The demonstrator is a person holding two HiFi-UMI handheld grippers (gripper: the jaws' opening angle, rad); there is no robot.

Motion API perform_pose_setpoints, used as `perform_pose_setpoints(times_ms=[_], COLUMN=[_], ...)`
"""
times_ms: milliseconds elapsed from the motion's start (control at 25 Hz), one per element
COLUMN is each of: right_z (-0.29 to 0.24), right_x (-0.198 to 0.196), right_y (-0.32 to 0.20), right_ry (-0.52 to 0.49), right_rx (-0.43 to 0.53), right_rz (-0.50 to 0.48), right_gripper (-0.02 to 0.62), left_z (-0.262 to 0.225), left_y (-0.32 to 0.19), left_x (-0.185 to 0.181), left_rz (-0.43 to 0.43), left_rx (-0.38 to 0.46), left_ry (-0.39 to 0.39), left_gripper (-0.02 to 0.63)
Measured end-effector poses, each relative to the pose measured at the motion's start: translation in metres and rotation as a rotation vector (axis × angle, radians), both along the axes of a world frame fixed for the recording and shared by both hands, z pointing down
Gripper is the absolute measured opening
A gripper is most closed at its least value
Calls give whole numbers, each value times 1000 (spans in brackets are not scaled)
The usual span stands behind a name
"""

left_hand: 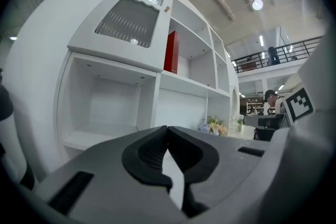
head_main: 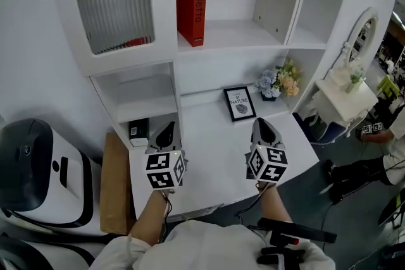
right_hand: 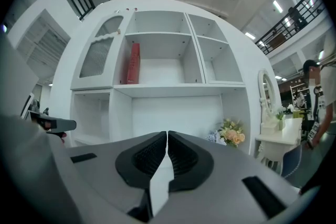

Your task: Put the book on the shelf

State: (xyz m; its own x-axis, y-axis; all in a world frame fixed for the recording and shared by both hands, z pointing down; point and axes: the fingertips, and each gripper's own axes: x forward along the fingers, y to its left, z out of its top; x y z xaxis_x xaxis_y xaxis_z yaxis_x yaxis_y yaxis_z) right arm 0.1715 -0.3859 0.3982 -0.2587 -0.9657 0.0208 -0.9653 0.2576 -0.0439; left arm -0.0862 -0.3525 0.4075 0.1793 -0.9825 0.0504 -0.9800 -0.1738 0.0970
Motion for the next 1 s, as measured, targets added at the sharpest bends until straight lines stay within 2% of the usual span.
perform_pose_setpoints(times_ms=[200, 440, 640, 840, 1000], right_z=[9, 18, 16, 12, 10], right_x=[6, 16, 18, 16, 17], right_y=[3, 3, 3, 1, -1], right_ry=[20, 29, 11, 71, 43], right_rx=[-15, -50, -41, -22, -14], right_rz=[-62, -63, -67, -52, -39], right_gripper=[28, 26, 25, 21, 21], left_z=[13, 17, 16, 10, 6], left_y=[3, 2, 1, -2, -7], left_x=[16, 27, 30, 31, 30], left_rz=[-41, -51, -49, -35, -22], left_rx=[-22, -25, -21, -5, -1], left_ry=[46, 61, 43, 18, 1], left_gripper=[8, 8, 8, 8, 8])
